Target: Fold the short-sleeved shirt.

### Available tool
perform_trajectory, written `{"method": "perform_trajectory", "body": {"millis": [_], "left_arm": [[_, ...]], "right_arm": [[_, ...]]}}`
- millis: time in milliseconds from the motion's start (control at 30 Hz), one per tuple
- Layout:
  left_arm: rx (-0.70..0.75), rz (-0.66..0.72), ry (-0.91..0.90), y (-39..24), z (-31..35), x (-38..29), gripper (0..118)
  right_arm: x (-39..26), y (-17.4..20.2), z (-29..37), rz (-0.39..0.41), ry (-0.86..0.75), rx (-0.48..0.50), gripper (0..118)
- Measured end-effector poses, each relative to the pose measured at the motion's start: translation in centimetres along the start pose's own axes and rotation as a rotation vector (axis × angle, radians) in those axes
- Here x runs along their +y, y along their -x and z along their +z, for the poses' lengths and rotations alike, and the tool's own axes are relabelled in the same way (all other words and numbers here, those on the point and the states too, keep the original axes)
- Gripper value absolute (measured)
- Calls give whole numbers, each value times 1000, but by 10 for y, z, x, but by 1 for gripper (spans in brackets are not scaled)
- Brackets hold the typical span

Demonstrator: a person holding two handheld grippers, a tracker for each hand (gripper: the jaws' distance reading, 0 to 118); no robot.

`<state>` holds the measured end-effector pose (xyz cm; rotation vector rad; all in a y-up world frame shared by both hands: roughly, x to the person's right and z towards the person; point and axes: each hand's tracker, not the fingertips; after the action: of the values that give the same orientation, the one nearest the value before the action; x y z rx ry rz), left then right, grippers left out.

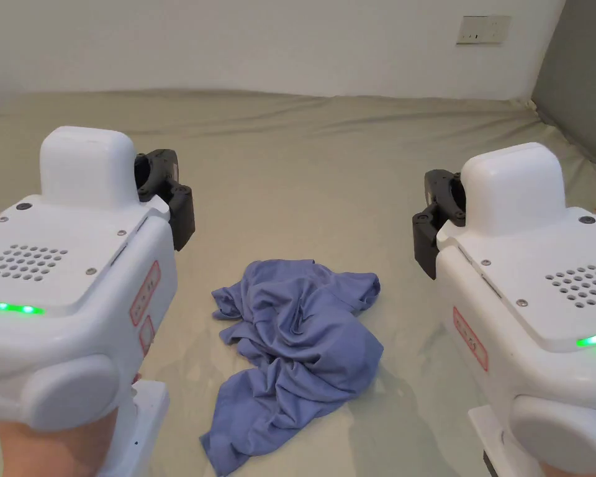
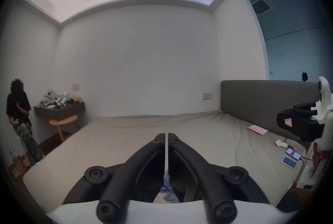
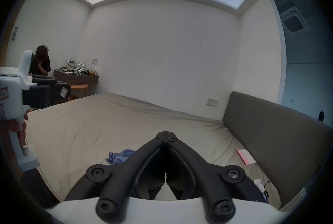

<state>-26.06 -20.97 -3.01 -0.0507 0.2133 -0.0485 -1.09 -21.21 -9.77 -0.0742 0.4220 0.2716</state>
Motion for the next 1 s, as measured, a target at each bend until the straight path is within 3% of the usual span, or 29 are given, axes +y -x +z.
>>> {"method": "perform_trajectory", "body": {"millis": [67,200,400,733,867,1000], "left_arm": [[69,-44,-4,-13,11,-4,0],[56,-134,-33,-34,33,-14,0],[44,-92,-48,-37,37,-8,0],[60,-101,-34,-33,31,-11,0],[49,-120,32,-33,21,-27,0],[-48,-98,225,-25,8,-79,0]], "right_arm": [[-1,7,5,12,-14,-10,1],[-2,22,18,46,-72,-27,1],[10,42,27,71,-80,-4,1],[9,43,25,62,-66,-9,1],[2,41,21,64,-46,-5,1],[-12,34,15,52,-4,2,1]]}}
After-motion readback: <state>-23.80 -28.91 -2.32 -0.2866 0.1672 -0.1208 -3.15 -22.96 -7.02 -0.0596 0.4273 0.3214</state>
